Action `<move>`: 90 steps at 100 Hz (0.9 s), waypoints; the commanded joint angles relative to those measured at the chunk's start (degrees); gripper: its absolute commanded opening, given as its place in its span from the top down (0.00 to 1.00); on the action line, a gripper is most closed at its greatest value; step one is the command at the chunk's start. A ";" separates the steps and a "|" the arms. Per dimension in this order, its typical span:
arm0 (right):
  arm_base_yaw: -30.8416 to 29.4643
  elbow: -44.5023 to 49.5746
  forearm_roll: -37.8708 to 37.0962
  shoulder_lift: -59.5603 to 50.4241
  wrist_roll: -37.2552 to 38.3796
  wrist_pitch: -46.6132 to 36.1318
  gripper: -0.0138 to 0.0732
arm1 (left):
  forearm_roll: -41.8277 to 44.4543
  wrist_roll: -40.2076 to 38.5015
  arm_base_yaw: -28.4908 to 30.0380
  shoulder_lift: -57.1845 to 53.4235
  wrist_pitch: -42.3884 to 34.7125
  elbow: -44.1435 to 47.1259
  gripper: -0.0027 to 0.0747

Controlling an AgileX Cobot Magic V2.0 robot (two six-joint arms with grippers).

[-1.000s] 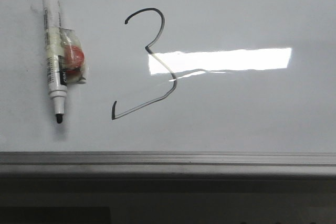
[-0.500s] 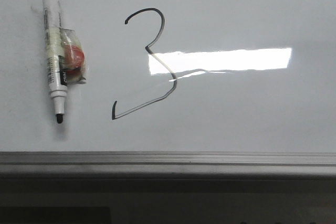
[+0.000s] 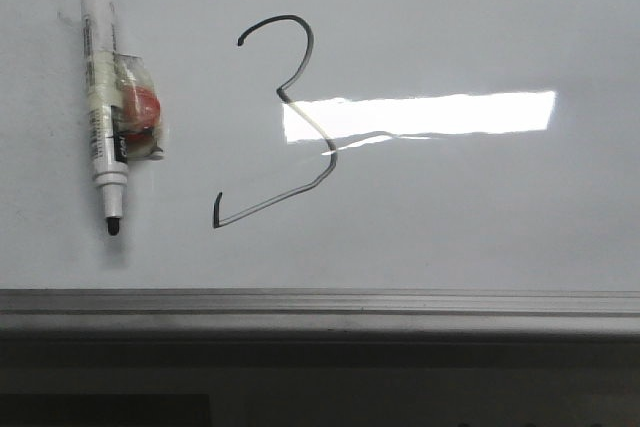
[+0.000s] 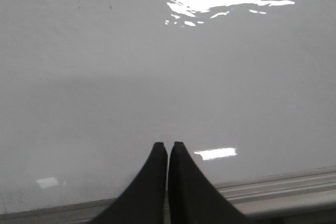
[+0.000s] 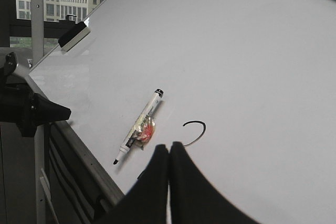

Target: Write number 3 on whiteboard

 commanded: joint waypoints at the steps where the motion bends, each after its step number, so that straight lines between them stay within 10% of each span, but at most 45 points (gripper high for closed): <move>1: -0.39 -1.36 -0.53 0.65 -0.09 -4.73 0.92 | 0.10 -0.59 0.18 -1.51 -2.60 2.06 0.99; 37: -4.19 -1.00 -7.47 0.65 5.63 -5.27 0.92 | 0.10 -0.59 0.18 -1.51 -2.60 2.06 0.99; 90: -46.43 11.46 -7.26 0.65 8.16 -8.95 0.92 | 0.10 -0.59 0.18 -1.51 -2.60 2.06 0.99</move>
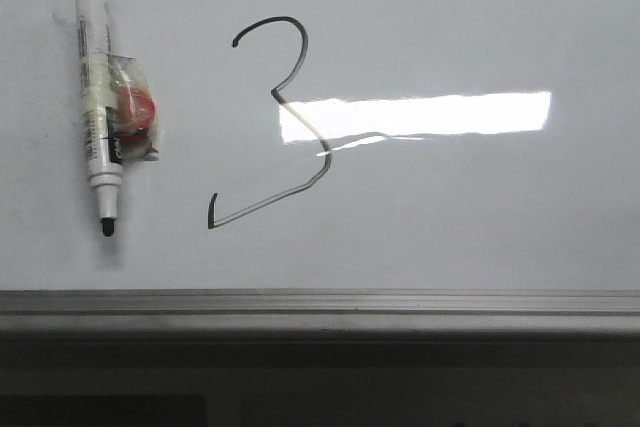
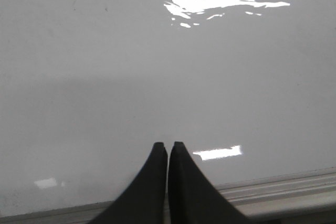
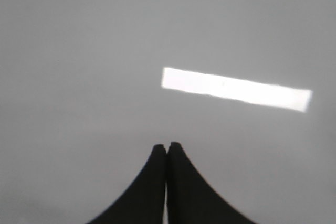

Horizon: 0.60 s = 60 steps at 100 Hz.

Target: Write number 3 on whiteboard

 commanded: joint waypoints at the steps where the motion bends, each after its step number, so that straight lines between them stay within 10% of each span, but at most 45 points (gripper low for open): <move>1: -5.76 0.11 0.00 0.65 0.28 -4.49 0.92 | 0.10 -0.49 0.18 -1.51 -2.60 2.06 0.99; 60: -13.01 6.23 0.15 -3.00 3.75 11.90 0.92 | 0.10 -0.49 0.18 -1.41 -2.60 1.96 0.99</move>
